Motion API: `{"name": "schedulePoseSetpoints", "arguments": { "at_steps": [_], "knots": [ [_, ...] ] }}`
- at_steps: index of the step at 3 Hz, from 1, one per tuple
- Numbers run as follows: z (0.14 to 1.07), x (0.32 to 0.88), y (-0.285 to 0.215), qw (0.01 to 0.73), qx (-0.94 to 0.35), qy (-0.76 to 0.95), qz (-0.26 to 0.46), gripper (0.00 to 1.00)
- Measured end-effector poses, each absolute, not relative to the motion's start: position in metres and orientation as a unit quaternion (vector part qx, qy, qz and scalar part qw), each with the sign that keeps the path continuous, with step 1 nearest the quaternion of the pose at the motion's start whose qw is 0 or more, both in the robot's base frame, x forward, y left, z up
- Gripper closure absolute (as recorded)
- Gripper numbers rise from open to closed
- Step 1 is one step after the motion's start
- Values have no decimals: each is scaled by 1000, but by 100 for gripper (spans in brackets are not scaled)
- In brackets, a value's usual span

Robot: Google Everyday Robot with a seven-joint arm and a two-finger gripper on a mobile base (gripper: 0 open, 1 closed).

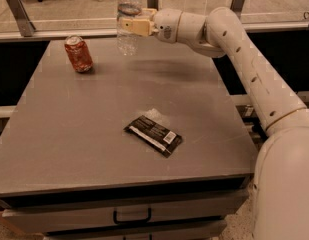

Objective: Move water bottle near coke can

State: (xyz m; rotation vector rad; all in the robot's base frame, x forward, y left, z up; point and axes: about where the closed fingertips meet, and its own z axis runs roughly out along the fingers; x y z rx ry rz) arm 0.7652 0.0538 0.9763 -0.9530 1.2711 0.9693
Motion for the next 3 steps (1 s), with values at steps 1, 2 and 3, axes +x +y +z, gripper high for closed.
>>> {"name": "schedulePoseSetpoints", "arguments": {
  "at_steps": [1, 2, 3],
  "knots": [
    [974, 754, 80, 587, -421, 538, 434, 100],
    [966, 748, 107, 574, -442, 527, 443, 100],
    [958, 744, 132, 558, -461, 512, 463, 81]
  ]
}}
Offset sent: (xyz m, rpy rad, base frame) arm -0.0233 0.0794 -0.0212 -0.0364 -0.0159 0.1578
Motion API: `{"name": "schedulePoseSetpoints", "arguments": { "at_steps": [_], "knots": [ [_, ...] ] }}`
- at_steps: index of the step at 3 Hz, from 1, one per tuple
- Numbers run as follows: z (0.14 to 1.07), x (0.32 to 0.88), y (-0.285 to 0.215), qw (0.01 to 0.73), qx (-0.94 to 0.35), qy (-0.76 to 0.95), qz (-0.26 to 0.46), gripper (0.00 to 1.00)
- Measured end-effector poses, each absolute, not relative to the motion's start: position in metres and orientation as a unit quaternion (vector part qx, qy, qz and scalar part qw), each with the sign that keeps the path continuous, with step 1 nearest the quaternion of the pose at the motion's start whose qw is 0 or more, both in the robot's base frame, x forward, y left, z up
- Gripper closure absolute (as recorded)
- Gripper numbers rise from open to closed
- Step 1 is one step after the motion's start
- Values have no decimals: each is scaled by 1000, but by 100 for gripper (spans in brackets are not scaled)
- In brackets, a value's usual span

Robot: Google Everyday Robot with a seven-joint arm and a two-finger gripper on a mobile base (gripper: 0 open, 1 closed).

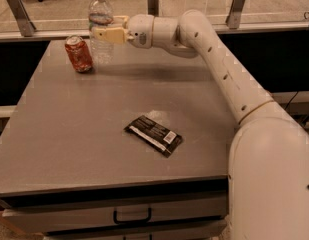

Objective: Move water bottle near coke can

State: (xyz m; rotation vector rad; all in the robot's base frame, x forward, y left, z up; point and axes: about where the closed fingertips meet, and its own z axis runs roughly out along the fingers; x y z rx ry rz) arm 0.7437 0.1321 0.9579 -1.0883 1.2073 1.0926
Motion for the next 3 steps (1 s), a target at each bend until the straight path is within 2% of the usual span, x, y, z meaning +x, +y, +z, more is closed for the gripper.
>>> {"name": "schedulePoseSetpoints", "arguments": {
  "at_steps": [3],
  "knots": [
    [935, 744, 143, 534, -489, 521, 451, 12]
  ]
}}
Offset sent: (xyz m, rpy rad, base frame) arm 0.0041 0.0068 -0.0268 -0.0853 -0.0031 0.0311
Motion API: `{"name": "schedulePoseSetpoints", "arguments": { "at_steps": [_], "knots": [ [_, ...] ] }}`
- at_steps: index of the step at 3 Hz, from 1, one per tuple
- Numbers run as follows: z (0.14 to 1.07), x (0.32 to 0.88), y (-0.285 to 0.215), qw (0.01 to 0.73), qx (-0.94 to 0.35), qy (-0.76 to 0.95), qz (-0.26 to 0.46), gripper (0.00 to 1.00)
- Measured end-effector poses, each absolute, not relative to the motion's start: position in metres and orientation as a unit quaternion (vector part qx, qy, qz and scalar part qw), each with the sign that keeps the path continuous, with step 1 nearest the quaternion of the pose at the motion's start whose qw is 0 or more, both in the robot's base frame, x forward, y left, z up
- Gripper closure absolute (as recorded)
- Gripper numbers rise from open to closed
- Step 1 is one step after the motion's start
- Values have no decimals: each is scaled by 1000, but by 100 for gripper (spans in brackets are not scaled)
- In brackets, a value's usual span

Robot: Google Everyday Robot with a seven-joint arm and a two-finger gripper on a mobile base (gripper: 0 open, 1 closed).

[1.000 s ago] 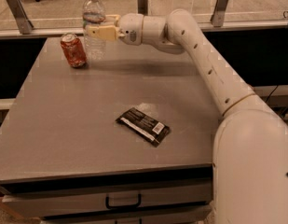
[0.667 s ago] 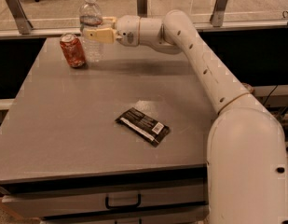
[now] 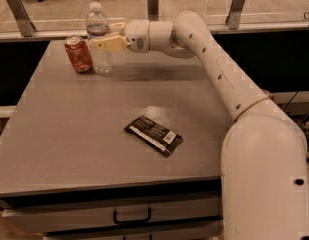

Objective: Move water bottle near coke can

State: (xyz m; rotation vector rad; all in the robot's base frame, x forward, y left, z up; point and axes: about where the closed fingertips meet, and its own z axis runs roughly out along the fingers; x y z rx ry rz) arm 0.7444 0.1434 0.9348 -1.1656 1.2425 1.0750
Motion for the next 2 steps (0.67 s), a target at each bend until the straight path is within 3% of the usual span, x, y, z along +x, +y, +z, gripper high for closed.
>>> {"name": "schedulePoseSetpoints", "arguments": {
  "at_steps": [1, 2],
  "knots": [
    [931, 745, 138, 532, -495, 532, 435, 0],
    [934, 744, 126, 535, -493, 551, 410, 0]
  ]
}}
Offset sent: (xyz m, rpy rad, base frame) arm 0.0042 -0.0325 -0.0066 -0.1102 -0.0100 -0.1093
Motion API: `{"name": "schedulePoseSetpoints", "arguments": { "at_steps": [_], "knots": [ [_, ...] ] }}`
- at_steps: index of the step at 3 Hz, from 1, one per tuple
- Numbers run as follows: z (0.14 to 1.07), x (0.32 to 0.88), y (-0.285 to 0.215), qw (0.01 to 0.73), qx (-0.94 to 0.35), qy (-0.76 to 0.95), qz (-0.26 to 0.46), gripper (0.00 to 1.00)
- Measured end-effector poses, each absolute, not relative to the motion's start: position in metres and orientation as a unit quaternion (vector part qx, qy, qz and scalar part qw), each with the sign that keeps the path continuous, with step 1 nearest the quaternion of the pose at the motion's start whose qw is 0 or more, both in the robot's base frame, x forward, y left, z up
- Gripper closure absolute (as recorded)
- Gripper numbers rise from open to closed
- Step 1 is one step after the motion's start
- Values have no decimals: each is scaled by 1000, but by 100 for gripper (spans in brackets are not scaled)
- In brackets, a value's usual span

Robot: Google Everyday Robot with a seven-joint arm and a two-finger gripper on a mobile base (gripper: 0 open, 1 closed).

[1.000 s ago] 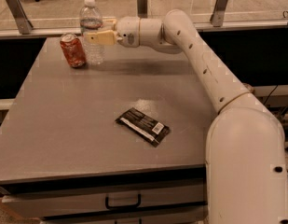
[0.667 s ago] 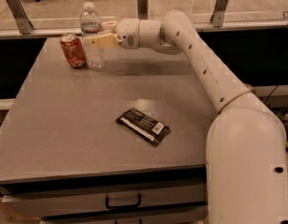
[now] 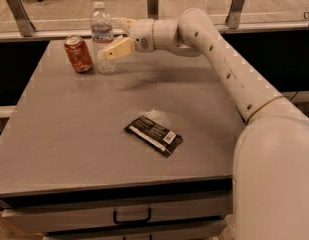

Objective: Move water bottle near coke can

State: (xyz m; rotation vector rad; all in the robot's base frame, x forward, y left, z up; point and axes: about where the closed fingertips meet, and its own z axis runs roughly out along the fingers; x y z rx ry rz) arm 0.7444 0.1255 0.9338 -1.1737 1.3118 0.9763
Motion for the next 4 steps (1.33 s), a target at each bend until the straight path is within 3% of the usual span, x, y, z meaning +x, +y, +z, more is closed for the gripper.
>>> {"name": "schedulePoseSetpoints", "arguments": {
  "at_steps": [3, 4],
  "knots": [
    [939, 723, -46, 580, -367, 686, 242, 0],
    [937, 720, -43, 578, -366, 688, 242, 0]
  ]
}}
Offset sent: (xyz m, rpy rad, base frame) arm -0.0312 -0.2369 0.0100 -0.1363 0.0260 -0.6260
